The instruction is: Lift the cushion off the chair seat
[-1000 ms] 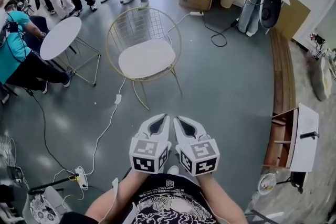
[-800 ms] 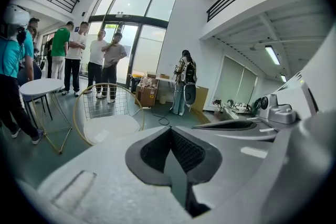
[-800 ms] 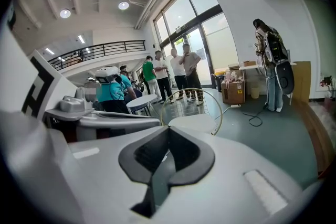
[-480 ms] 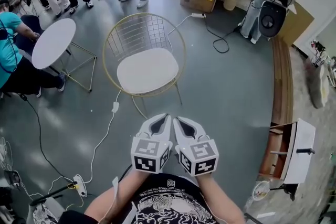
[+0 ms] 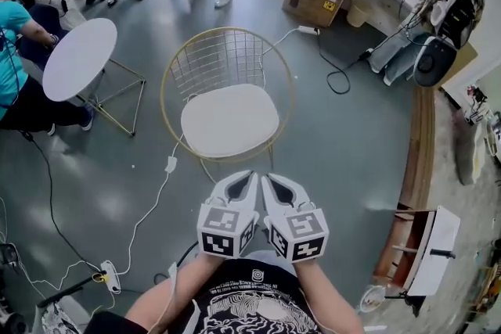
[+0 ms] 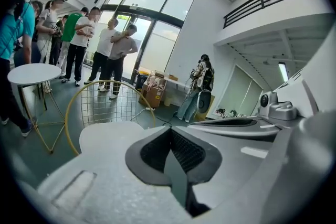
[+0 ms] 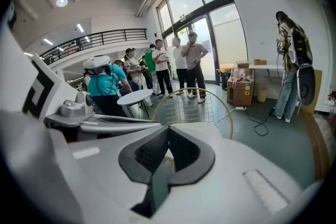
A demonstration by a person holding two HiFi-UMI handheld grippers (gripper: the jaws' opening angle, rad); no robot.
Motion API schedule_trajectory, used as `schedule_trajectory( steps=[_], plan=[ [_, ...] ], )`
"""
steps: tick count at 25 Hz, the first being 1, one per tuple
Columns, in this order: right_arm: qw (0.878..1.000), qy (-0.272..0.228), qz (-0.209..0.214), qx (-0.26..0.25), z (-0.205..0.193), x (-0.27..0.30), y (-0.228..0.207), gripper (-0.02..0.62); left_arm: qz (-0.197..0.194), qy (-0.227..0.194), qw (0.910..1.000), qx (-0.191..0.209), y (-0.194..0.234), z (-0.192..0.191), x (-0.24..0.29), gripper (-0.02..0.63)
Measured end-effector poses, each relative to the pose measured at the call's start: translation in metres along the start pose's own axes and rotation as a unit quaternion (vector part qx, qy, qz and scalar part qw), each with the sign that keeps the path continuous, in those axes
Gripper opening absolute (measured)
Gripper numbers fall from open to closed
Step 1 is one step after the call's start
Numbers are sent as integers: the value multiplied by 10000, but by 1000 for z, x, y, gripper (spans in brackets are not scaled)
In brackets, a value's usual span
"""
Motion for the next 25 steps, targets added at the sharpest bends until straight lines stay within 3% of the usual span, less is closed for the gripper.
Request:
schedule_trajectory(
  steps=[4, 10, 15, 19, 25],
  plan=[
    [9997, 103, 118, -173, -12, 21, -3, -2, 88, -117, 9994, -307, 21, -15, 9, -3],
    [9984, 243, 391, -332, 2, 40, -21, -2, 336, -193, 9975, -598, 31, -4, 33, -3],
    [9939, 358, 900, -527, 11, 64, -43, -2, 801, -293, 9925, -871, 39, -2, 58, -3],
    [9866, 564, 1356, -705, 16, 78, -66, -2, 1253, -324, 9847, -1170, 41, -5, 83, -3],
    [9691, 895, 2056, -1027, 16, 102, -96, -2, 1754, -599, 9631, -1954, 48, -20, 117, -3]
  ],
)
Point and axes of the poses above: the fingertips, and each gripper's own axes: x forward along the fingers, y to its left, z out of its top, the point moved 2 cm from there along -x, backward along the fingers, and after that the axes turned 6 degrees about z, right-handed, at the moved point
